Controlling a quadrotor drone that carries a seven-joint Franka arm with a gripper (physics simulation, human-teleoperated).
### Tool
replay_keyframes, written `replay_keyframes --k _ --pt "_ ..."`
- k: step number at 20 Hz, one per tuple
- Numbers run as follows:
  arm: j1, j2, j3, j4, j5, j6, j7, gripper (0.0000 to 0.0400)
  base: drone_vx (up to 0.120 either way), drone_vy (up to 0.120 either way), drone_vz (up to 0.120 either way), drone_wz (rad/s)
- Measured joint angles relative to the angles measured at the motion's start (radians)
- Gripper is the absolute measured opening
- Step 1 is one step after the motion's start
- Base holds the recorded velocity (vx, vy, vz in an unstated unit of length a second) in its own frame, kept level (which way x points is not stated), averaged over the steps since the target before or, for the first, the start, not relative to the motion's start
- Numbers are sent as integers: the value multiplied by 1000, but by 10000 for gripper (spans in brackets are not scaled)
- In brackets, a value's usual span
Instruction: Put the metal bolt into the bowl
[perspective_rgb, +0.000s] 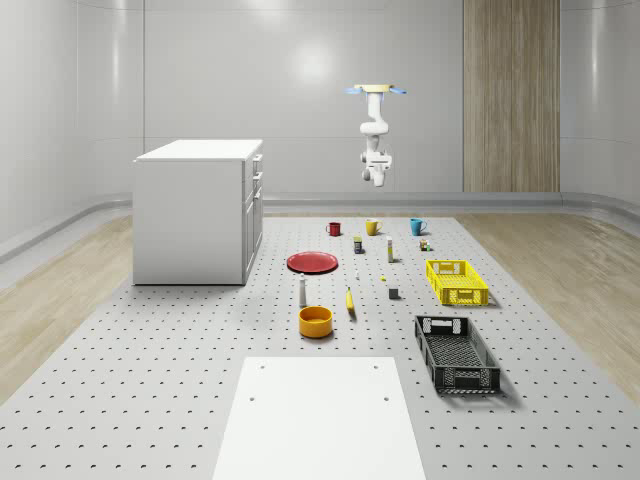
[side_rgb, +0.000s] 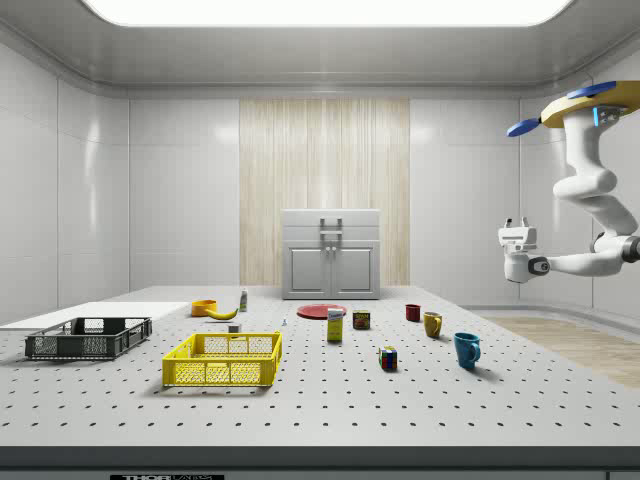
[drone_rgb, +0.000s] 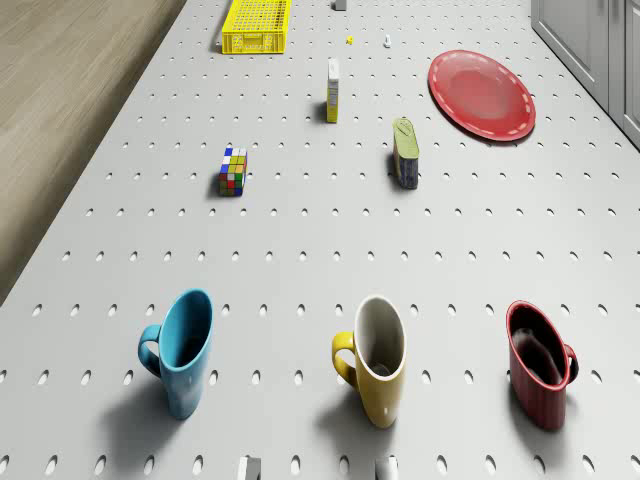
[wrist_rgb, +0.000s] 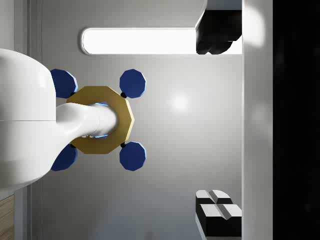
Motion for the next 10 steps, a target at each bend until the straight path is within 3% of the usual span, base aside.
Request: replay_keyframes --k 5,10 --pt "-2 19 1 106 1 -84 -1 400 0 -8 0 0" --pt "-4 53 2 206 2 -145 -2 400 0 -120 0 0"
